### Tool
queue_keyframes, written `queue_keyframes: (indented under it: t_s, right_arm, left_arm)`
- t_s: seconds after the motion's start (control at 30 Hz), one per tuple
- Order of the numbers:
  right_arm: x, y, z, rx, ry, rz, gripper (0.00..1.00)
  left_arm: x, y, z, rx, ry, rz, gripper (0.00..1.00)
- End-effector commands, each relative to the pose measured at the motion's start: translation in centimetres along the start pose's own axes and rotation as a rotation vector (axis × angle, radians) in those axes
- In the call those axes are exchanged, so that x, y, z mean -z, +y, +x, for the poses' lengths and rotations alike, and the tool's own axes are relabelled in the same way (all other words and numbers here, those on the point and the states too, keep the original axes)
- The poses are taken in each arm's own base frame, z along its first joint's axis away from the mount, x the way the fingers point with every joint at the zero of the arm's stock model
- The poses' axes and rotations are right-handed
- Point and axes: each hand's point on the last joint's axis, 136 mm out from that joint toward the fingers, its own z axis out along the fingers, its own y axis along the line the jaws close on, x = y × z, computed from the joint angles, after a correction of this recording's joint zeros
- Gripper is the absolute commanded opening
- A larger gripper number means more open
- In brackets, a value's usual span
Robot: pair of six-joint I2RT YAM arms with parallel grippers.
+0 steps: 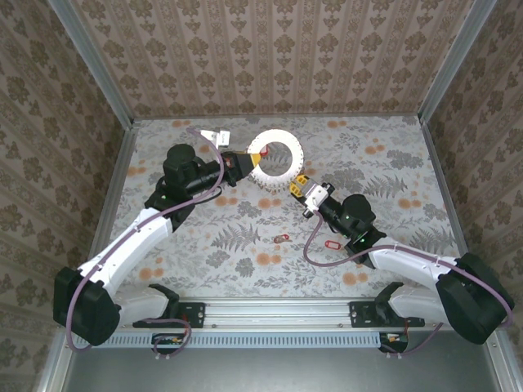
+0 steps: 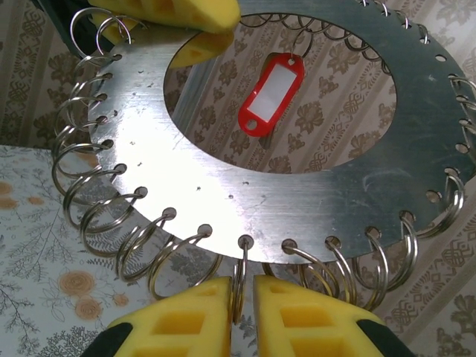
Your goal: Put the keys on the keyring
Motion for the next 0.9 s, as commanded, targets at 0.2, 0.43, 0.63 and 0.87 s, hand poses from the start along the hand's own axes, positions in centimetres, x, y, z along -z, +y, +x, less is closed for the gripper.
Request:
queue_keyframes:
  t_s: [0.2,0.43,0.63,0.87]
  right_arm:
    - [0.2,0.0,-0.7,-0.007,-0.026,0.003,0.06]
    - [0.4,-0.3,-1.2,-0.039,-0.03,0.01,0.0]
    - [0.4,-0.8,-1.8,-0.103,0.012,-0.002,0.0]
    - [-0.1,-0.4,-1.5,-0.169,0.052,-0.045,0.0]
  left_arm:
    - [0.8,-1.8,-1.5,-0.03,-0.047,0.037,0.0]
    - [1.0,-0.3,-1.2,0.002,-0.055,-0.038,0.0]
    - [0.5,2.3,0.2,0.113,-0.041,-0.116,0.03]
    - [-0.3,4.1,2.0,0.231,-0.015,-0.136,0.13]
